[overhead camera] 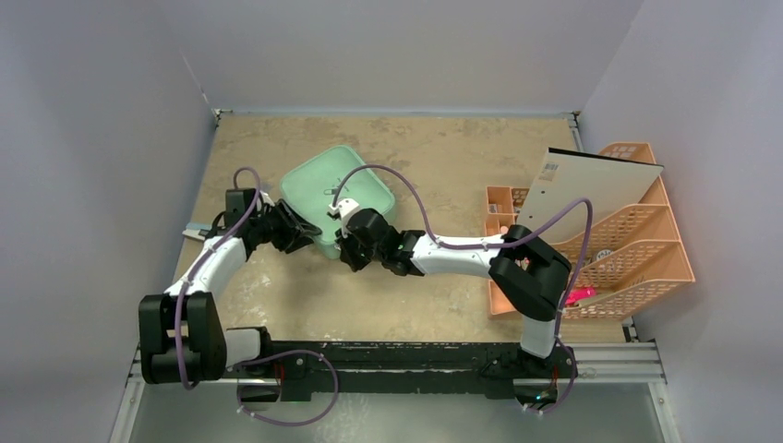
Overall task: Organize the medicine kit
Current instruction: Zip the medicine box at the center of the board.
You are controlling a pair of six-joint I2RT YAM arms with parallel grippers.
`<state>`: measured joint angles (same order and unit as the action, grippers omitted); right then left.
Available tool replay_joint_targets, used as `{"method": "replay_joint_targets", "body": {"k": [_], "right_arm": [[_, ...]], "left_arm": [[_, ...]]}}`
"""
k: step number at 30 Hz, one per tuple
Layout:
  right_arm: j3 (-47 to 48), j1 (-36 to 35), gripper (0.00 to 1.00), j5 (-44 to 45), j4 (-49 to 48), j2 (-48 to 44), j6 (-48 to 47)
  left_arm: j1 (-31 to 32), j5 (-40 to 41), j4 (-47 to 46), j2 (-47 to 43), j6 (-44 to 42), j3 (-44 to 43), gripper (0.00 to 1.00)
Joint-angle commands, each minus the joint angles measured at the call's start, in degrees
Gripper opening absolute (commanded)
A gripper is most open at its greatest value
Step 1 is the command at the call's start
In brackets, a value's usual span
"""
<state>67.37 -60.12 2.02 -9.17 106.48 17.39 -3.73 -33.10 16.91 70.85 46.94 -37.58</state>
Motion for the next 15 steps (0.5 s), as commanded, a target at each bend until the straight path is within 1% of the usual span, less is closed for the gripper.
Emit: {"method": "replay_joint_targets", "body": {"k": [1, 3, 6, 12, 15], "right_arm": [[2.1, -0.4, 0.00, 0.4, -1.0, -0.5, 0.9], [1.6, -0.4, 0.00, 0.7, -1.1, -0.4, 0.3], [-0.5, -0.5, 0.00, 0.6, -0.2, -1.3, -0.5], [-5.6, 0.4, 0.00, 3.1, 0.4, -5.2, -1.1], [-8.4, 1.2, 0.00, 3.8, -0.5, -7.2, -1.1]], "left_arm": [[0.4, 1.2, -2.8, 2.3, 0.0, 1.0, 0.35], [0.7, 2.1, -2.7, 3.5, -0.7, 1.3, 0.33], [0.8, 3.7, -2.0, 5.6, -2.6, 1.5, 0.26], [0.8, 2.1, -2.6, 9.0, -4.1, 1.3, 0.12], [0.8, 2.7, -2.3, 9.0, -4.8, 0.8, 0.10]]}}
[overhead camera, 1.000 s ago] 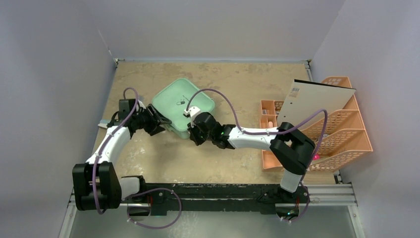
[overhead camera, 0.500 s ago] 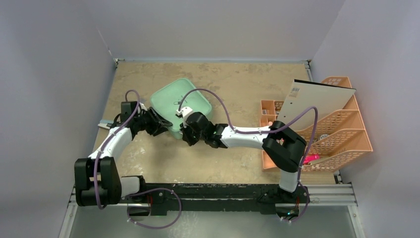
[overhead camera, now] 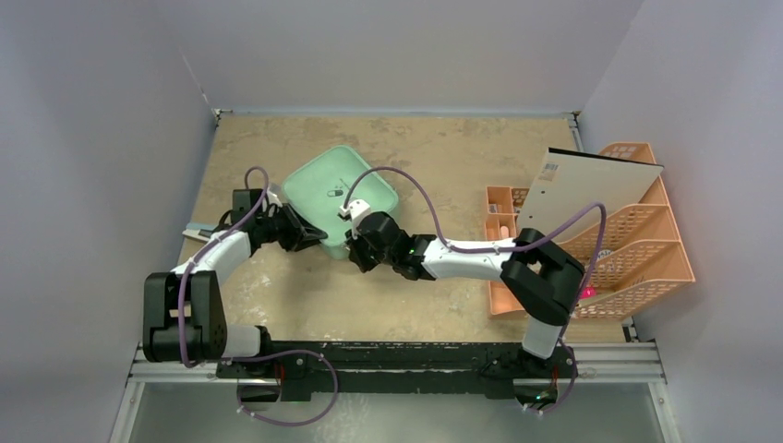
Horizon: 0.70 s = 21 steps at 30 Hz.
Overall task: Organize the medicine kit
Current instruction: Zip the medicine box at the center of the board.
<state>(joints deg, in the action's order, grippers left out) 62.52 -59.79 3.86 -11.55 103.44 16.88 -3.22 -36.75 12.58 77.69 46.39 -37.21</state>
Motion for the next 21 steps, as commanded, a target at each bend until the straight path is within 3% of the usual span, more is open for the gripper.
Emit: {"method": "replay_joint_targets", "body": {"k": [1, 11, 21], "right_arm": [[-4.2, 1.4, 0.00, 2.0, 1.9, -4.7, -0.6], [-7.9, 7.8, 0.00, 1.7, 2.2, -7.9, -0.6], [-7.5, 9.8, 0.00, 5.1, 2.9, -8.0, -0.6]], "left_arm": [[0.3, 6.5, 2.2, 2.4, -4.7, 0.2, 0.10], [0.3, 7.6, 4.3, 4.2, -7.0, -1.1, 0.07], [0.3, 9.5, 5.9, 5.1, -8.1, -1.6, 0.07]]}}
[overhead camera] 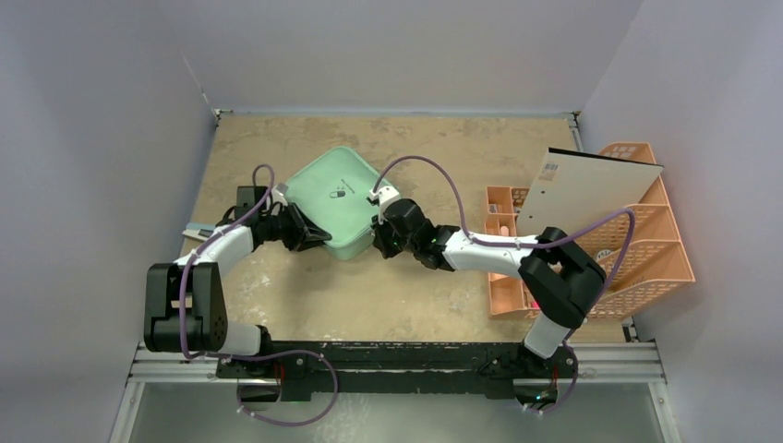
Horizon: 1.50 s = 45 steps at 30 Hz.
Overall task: Organize the medicine kit
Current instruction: Zip the medicine box at the center of the board.
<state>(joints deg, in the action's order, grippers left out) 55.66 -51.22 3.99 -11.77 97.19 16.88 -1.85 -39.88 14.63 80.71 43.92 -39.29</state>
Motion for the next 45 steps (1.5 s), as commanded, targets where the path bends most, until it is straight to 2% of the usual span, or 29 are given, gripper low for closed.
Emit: {"method": "replay_joint_targets", "body": {"k": [1, 11, 13, 15, 24, 28, 36, 39, 45], "right_arm": [[-0.4, 1.8, 0.00, 5.2, 3.1, -1.6, -0.6], [4.1, 8.3, 0.00, 7.6, 5.2, 0.4, -0.6], [4.8, 9.1, 0.00, 8.7, 6.0, 1.0, -14.1], [5.0, 9.5, 0.00, 9.0, 7.0, 1.1, -14.6], [1.9, 9.5, 0.00, 10.4, 9.3, -2.7, -10.2], [-0.2, 9.4, 0.00, 8.3, 9.6, -5.3, -8.4], [-5.5, 4.9, 0.00, 4.8, 8.0, -10.8, -3.8], [-6.2, 1.5, 0.00, 4.3, 7.0, -11.2, -1.8], [-6.1, -3.6, 0.00, 3.9, 2.8, -9.7, 5.0]], "left_arm": [[-1.1, 12.8, 3.8, 1.9, -5.7, 0.4, 0.07], [-1.1, 12.4, 3.4, 2.5, -5.4, 1.1, 0.06], [-1.1, 13.0, 3.6, 2.0, -5.1, 1.0, 0.06], [-1.1, 13.1, 3.5, 1.5, -4.7, 0.9, 0.07], [-1.1, 13.0, 2.6, 2.0, -4.1, -2.9, 0.09], [-1.1, 12.5, 2.7, 4.1, -4.0, -6.6, 0.13], [-1.1, 15.8, 10.1, 4.8, -7.1, -18.1, 0.36], [-1.1, 17.3, 11.7, 1.9, -7.6, -18.4, 0.40], [-0.8, 18.7, 12.8, -7.6, -7.1, -12.3, 0.40]]}}
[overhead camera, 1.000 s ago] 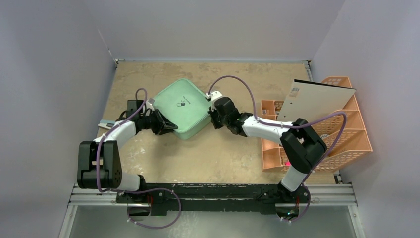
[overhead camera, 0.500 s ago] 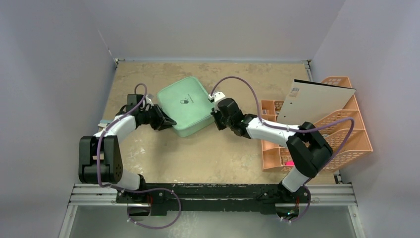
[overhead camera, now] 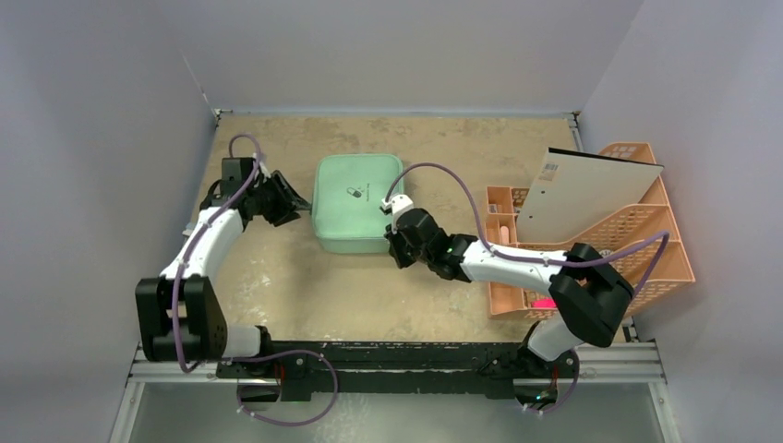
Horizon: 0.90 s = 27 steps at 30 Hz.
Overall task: Organize the medicine kit
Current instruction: Zip the medicine box at the center of the board.
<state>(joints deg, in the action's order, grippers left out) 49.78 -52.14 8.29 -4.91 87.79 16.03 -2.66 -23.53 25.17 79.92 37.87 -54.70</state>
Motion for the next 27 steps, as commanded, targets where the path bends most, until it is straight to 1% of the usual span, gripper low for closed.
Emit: {"method": "replay_joint_targets", "body": {"k": [1, 4, 7, 12, 16, 23, 27], "right_arm": [[0.0, -3.2, 0.00, -0.7, -4.8, 0.0, 6.6], [1.8, -5.2, 0.00, -1.2, -5.2, 2.0, 7.5], [3.7, -6.9, 0.00, -1.3, -5.7, 3.9, 8.4], [7.0, -8.9, 0.00, -2.0, -5.2, 6.5, 9.4], [8.5, -10.3, 0.00, -0.9, -4.8, 7.0, 10.2], [10.4, -12.0, 0.00, -1.3, -4.7, 8.8, 10.7], [10.6, -12.3, 0.00, -1.0, -4.7, 9.4, 10.8]], "left_arm": [[0.2, 1.9, 2.4, -8.5, -0.5, 4.5, 0.40], [1.2, 0.3, 1.3, -13.6, 2.5, 8.7, 0.40], [4.7, 1.4, 0.9, -16.1, 4.9, 11.1, 0.42], [8.4, 0.9, -2.5, -16.6, 10.1, 14.3, 0.44], [12.3, 3.6, -4.2, -16.2, 12.0, 16.0, 0.45], [12.9, 3.8, -11.2, -16.5, 15.7, 20.5, 0.46], [12.9, 3.3, -13.4, -14.4, 16.9, 21.9, 0.45]]}}
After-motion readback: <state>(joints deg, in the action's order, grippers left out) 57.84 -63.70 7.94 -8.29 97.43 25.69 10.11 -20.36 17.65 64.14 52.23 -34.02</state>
